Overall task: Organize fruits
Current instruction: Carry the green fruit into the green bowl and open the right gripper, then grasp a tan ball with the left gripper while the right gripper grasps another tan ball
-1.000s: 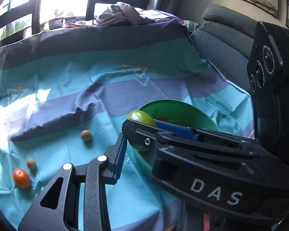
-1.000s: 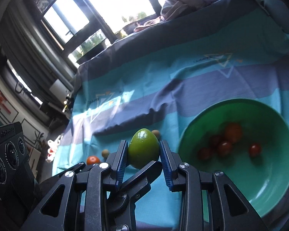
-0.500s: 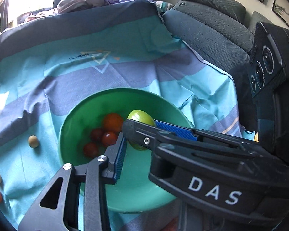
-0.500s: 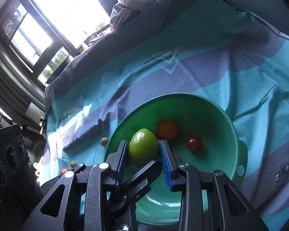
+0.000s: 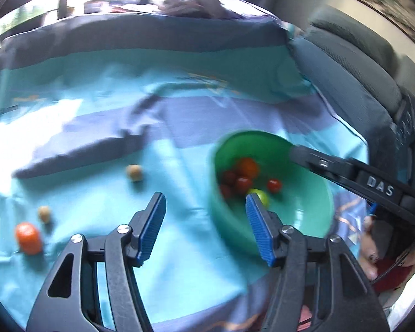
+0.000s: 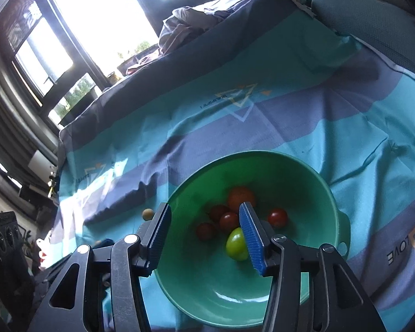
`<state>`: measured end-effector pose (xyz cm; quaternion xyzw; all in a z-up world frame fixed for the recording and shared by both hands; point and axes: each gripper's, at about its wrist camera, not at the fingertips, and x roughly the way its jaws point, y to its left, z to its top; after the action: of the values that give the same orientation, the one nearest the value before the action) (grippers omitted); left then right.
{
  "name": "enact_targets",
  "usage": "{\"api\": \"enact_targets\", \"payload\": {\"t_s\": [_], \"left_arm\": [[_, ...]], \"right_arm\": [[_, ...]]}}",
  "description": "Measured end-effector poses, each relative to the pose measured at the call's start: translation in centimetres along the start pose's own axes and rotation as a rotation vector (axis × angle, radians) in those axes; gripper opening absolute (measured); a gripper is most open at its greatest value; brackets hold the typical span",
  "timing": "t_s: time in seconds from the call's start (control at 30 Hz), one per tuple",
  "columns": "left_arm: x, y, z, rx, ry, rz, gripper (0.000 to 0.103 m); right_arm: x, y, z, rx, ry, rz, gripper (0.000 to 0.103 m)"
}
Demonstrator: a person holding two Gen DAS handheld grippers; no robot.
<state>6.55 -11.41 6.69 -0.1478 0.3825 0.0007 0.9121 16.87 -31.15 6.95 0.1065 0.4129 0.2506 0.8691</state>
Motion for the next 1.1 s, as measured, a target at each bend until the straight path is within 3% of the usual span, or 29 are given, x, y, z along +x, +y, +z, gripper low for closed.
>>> {"api": "enact_targets", "payload": {"t_s": [0.23, 0.33, 0.5, 0.7, 0.87, 1.1], "left_arm": [[-3.1, 10.4, -0.1, -0.246, -0.093, 0.216, 0.061], [-2.0, 13.7, -0.5, -0.322, -0.051, 0.26, 0.06], [0.8, 17.1, -1.0, -0.395, 0.056, 0.318, 0.053], [3.2, 18.4, -1.1, -0.389, 0.135, 0.32, 0.042], [4.5, 18.4, -0.9, -0.383, 0.167, 0.335, 0.039], [5.5, 18.3, -1.2, -0.336, 0.172, 0.43, 0.033]], "right_arm": [[1.7, 4.9, -0.4, -0.11, 0.031, 0.055, 0.052], [3.4, 7.6, -0.7, -0.147, 0.078, 0.076, 0.052], [8.8, 13.0, -0.9, -0.243, 0.22, 0.041, 0.052], [15.2, 15.6, -1.4, -0.313, 0.333, -0.073, 0.047], [18.0, 14.9, -2.1, -0.316, 0.347, -0.164, 0.044], [19.5, 14.7, -2.3, -0.329, 0.359, -0.18, 0.044]]}}
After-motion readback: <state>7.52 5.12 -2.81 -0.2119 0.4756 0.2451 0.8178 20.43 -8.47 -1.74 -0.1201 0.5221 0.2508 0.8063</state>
